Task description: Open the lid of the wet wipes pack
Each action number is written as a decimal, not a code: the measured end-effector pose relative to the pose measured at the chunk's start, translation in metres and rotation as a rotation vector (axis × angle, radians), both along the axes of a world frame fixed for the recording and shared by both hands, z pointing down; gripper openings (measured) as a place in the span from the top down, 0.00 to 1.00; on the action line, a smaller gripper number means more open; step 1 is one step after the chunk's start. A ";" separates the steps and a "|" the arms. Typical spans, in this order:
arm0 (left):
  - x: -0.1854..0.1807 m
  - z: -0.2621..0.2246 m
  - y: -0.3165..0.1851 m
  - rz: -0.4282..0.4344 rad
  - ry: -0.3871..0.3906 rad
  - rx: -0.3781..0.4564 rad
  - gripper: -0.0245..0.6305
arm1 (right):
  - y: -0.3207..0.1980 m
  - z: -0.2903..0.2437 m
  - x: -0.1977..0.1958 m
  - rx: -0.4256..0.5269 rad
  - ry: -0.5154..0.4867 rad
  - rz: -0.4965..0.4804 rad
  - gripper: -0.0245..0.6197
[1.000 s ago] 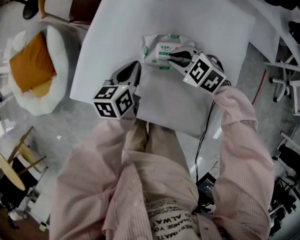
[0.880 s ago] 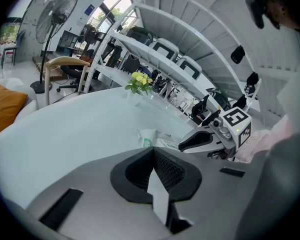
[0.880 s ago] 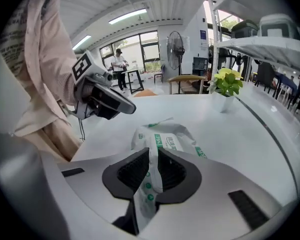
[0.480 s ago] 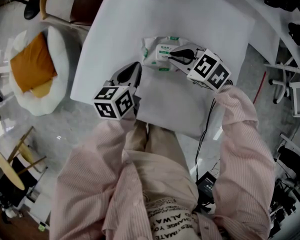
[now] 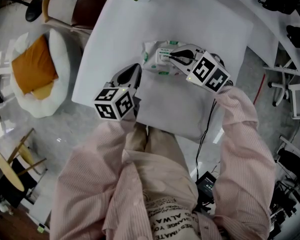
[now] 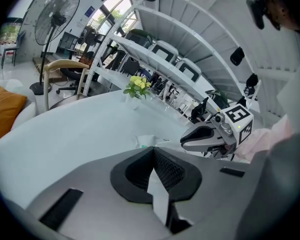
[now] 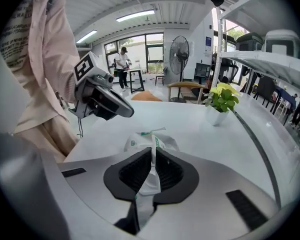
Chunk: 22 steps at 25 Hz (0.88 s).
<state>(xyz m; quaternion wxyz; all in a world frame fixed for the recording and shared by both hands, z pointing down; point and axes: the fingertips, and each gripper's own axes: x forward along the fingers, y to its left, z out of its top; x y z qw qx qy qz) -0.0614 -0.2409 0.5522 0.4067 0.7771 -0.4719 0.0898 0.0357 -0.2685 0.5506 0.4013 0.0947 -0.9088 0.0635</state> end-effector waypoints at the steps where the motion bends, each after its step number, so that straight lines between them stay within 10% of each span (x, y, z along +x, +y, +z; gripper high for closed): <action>1: 0.000 -0.001 -0.001 -0.001 0.000 0.001 0.96 | -0.002 -0.001 0.000 0.017 0.005 -0.004 0.93; 22: 0.005 -0.003 -0.022 0.011 0.002 0.001 0.96 | -0.053 -0.003 0.002 0.145 0.046 0.054 0.95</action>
